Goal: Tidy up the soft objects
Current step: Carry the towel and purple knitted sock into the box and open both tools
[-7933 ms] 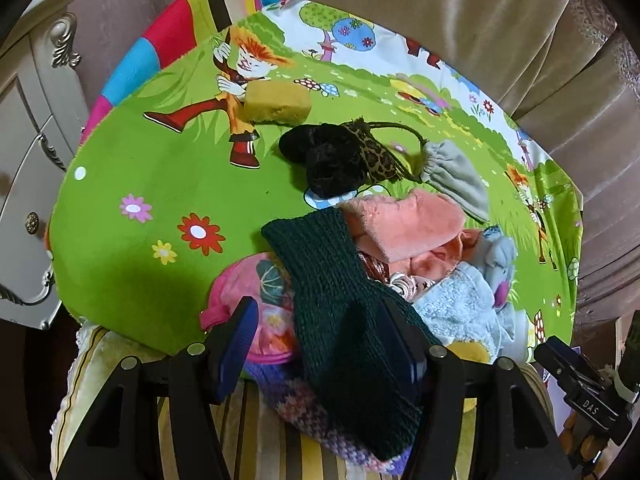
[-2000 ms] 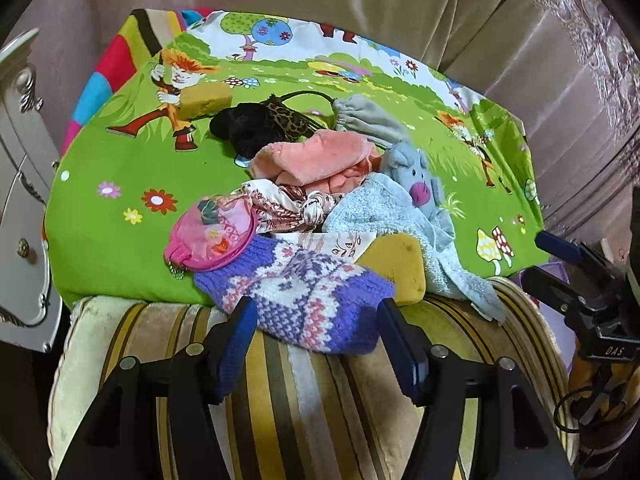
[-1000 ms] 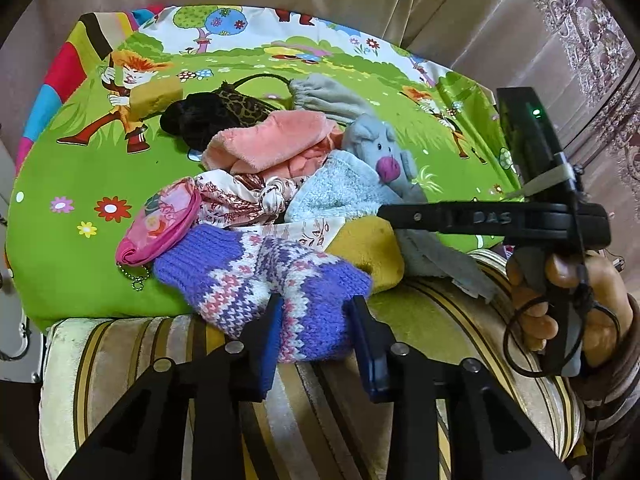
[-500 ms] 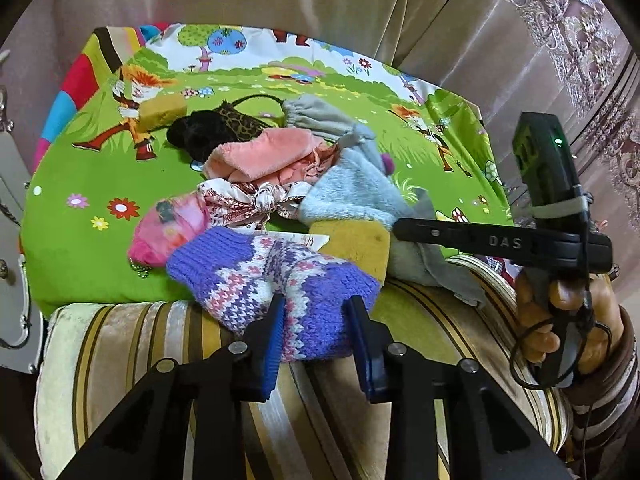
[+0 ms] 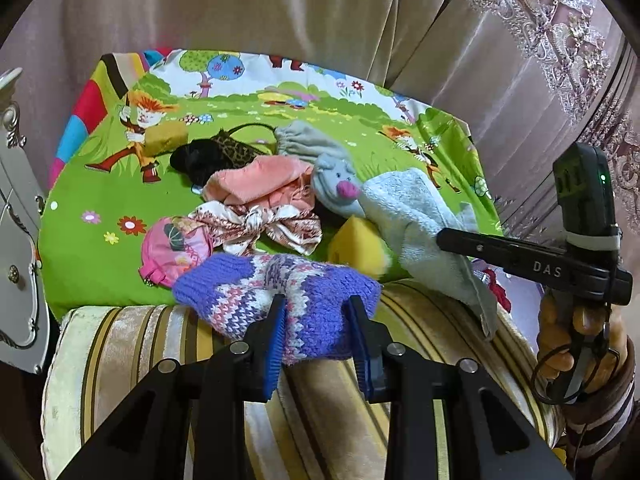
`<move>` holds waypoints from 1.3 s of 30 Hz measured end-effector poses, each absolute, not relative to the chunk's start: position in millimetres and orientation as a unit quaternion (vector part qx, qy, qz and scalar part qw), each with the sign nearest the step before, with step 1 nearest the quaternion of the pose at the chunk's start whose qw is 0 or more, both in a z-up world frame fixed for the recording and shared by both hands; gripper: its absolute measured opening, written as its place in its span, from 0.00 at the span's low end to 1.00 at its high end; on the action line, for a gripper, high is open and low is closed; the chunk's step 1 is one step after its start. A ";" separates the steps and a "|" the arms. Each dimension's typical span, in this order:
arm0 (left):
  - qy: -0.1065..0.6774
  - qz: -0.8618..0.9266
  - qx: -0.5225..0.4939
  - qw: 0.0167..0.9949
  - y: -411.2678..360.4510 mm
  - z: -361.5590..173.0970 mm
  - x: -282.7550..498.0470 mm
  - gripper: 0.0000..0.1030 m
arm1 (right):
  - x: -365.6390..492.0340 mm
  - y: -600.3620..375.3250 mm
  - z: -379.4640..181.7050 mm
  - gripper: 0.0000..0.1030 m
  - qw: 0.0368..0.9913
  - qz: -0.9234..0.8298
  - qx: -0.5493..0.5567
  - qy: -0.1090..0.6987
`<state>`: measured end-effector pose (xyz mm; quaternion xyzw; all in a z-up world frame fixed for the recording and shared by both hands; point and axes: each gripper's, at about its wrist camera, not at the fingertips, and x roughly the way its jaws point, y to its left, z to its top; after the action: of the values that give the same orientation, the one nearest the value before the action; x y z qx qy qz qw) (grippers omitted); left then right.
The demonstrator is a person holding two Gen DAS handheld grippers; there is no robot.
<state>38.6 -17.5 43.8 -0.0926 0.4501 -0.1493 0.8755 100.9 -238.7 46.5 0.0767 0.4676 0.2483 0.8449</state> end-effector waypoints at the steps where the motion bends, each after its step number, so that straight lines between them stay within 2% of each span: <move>1: 0.448 -0.149 -0.092 0.877 -18.5 46.3 37.7 0.30 | 99.4 -241.3 48.6 0.15 0.847 0.247 0.078 0.465; 19: 0.415 -0.185 -0.056 0.889 -63.2 82.5 31.4 0.30 | 65.7 -308.4 78.5 0.15 0.881 0.199 0.100 0.418; 39: 0.402 -0.311 0.031 0.861 -210.5 95.2 24.6 0.30 | 16.4 -450.7 84.9 0.15 0.907 0.061 0.139 0.392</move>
<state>24.6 -210.5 95.2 0.0305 0.4018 -0.3113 0.8607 16.4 -450.7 84.9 0.1394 0.3922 0.0610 0.9072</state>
